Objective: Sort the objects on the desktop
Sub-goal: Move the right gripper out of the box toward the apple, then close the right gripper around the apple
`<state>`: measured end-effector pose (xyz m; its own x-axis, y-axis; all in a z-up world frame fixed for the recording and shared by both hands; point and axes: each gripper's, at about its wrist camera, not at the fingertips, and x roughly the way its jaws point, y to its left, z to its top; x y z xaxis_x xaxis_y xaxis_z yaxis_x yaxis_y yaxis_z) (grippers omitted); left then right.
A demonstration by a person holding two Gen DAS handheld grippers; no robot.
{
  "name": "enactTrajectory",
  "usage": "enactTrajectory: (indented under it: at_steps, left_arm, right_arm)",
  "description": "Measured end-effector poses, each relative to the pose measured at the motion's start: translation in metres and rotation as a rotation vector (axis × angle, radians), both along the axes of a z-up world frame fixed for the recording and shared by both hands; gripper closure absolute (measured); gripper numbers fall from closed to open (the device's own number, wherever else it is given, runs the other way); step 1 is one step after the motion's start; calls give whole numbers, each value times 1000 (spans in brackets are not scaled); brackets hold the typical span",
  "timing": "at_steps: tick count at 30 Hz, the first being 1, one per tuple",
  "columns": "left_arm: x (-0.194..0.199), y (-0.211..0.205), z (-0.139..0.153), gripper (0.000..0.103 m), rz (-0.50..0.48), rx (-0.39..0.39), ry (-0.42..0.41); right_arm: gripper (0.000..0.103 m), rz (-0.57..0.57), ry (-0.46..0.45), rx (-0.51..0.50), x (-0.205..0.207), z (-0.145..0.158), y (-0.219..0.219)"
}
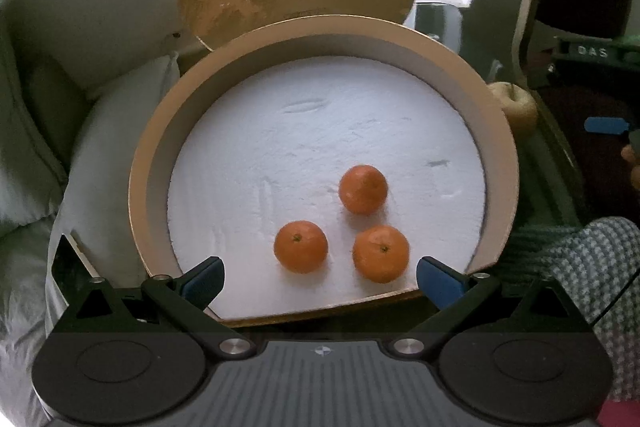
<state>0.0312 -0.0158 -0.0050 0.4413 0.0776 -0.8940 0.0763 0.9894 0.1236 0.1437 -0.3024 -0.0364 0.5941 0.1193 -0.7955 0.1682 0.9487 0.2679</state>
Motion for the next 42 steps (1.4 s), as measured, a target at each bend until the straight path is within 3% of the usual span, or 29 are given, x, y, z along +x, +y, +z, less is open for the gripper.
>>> enactTrajectory:
  at_steps: [5,12,20,30,37,42]
  left_arm:
    - [14,14,-5,1,44,-9,2]
    - [21,26,-16,1,65,-27,37]
    - [21,31,-21,1,76,-39,54]
    - [16,37,-18,1,92,-45,49]
    - [5,41,-11,1,104,-54,28]
    - [-2,46,-6,1,111,-77,6]
  right_arm:
    - [4,-56,11,-25,31,-13,4]
    - [7,-128,136,-6,65,-38,6]
    - [8,-171,223,17,80,-54,12]
    - [20,-180,267,-23,87,-61,18]
    - [21,-141,221,-46,76,-57,15]
    - [21,-148,156,-47,58,-32,5]
